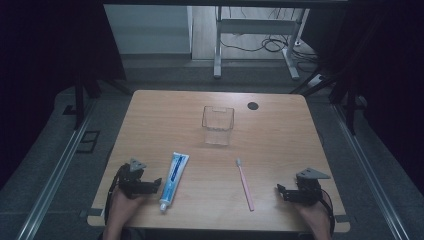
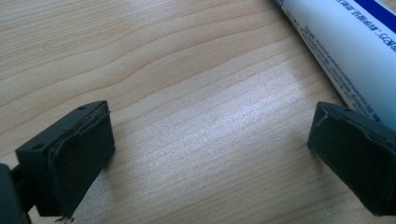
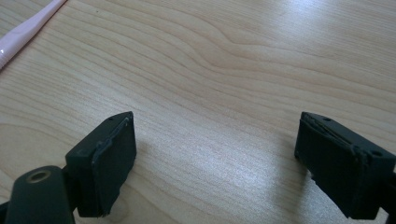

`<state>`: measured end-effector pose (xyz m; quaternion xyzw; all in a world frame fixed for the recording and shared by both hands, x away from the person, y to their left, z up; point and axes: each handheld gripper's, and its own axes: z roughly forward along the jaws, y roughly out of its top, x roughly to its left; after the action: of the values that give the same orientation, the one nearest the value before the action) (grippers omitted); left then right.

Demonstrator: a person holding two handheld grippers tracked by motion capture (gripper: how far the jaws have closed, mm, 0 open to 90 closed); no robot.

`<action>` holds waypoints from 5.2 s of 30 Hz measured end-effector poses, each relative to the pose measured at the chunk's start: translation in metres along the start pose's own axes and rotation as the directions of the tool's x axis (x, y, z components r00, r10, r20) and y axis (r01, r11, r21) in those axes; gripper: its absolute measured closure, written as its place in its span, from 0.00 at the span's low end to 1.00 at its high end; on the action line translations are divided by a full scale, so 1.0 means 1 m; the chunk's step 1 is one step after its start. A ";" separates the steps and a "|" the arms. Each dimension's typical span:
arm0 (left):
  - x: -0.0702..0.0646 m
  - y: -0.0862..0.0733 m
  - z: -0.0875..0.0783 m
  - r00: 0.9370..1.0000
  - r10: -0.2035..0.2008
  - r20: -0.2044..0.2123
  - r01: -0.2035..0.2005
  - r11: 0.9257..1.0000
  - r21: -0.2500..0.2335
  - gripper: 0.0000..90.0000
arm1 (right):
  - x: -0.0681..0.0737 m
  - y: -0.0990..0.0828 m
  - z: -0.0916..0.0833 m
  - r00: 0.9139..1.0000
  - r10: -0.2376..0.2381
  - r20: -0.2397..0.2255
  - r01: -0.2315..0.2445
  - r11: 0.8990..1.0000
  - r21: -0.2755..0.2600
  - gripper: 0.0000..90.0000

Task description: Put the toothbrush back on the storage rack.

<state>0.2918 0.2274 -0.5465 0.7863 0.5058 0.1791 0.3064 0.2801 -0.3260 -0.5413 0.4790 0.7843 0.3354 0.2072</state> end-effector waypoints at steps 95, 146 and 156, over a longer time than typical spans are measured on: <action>0.000 0.000 0.000 1.000 0.000 0.000 0.000 1.000 0.000 0.01 | 0.110 0.031 0.010 0.894 -0.202 -0.400 0.209 0.978 -0.027 0.99; 0.000 0.000 0.000 1.000 0.000 0.000 0.000 1.000 0.000 0.01 | 0.046 0.020 0.003 0.957 -0.109 -0.268 0.119 0.993 0.022 0.92; 0.000 0.000 0.000 1.000 -0.001 0.000 0.001 1.000 0.000 0.01 | 0.046 0.026 -0.003 0.956 -0.114 -0.269 0.121 0.993 0.011 0.85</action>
<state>0.2917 0.2274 -0.5464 0.7861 0.5060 0.1792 0.3064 0.2736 -0.2778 -0.5209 0.3845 0.8366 0.3735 0.1125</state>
